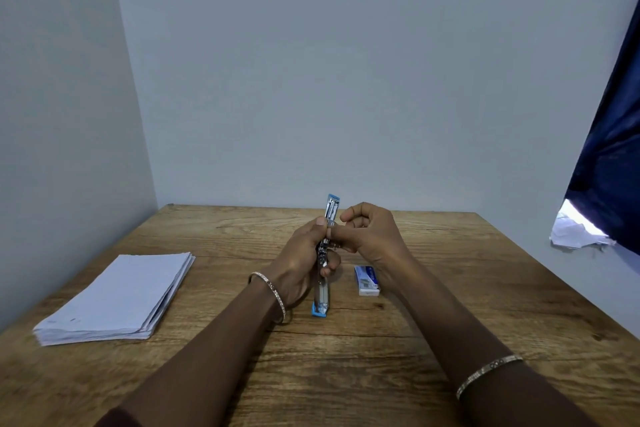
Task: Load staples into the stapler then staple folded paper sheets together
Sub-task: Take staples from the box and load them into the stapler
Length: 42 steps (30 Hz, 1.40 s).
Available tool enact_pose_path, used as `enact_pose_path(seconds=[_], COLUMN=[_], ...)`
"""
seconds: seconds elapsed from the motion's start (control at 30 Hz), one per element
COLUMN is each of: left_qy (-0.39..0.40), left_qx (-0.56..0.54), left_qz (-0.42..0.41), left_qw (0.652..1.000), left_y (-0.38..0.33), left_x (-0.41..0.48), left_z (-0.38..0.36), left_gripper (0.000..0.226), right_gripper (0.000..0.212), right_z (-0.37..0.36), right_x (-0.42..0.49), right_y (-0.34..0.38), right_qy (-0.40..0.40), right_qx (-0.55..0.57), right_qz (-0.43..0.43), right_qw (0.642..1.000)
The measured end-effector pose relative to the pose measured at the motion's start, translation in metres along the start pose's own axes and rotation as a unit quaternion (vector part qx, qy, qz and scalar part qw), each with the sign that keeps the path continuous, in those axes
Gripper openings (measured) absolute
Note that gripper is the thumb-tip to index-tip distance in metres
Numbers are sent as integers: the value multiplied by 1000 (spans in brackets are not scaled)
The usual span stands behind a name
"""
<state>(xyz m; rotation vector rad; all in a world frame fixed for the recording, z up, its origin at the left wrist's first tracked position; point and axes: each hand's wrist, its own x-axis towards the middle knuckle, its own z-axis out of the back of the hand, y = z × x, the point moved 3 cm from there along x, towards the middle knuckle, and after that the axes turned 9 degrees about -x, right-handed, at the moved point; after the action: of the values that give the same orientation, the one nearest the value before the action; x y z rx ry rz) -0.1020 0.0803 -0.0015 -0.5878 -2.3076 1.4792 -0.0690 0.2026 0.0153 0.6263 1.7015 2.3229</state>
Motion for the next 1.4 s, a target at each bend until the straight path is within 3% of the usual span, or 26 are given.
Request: enact_pose_path(seconds=[0.27, 0.8, 1.2, 1.4], left_qy=[-36, -15, 3, -22], left_qx=[-38, 7, 31, 7], left_qz=[14, 77, 94, 100], left_qw=[999, 997, 995, 995], left_y=[0, 2, 3, 3], left_x=[3, 1, -1, 1], left_z=[2, 9, 8, 10], left_gripper=[29, 43, 36, 31], right_gripper=[21, 11, 13, 11], right_z=[-5, -4, 5, 6], right_x=[-5, -3, 3, 3], right_y=[10, 9, -8, -6], right_qy=[-37, -17, 88, 133], right_qx=[-121, -185, -54, -72], right_qz=[86, 64, 44, 77], right_qw=[988, 981, 994, 985])
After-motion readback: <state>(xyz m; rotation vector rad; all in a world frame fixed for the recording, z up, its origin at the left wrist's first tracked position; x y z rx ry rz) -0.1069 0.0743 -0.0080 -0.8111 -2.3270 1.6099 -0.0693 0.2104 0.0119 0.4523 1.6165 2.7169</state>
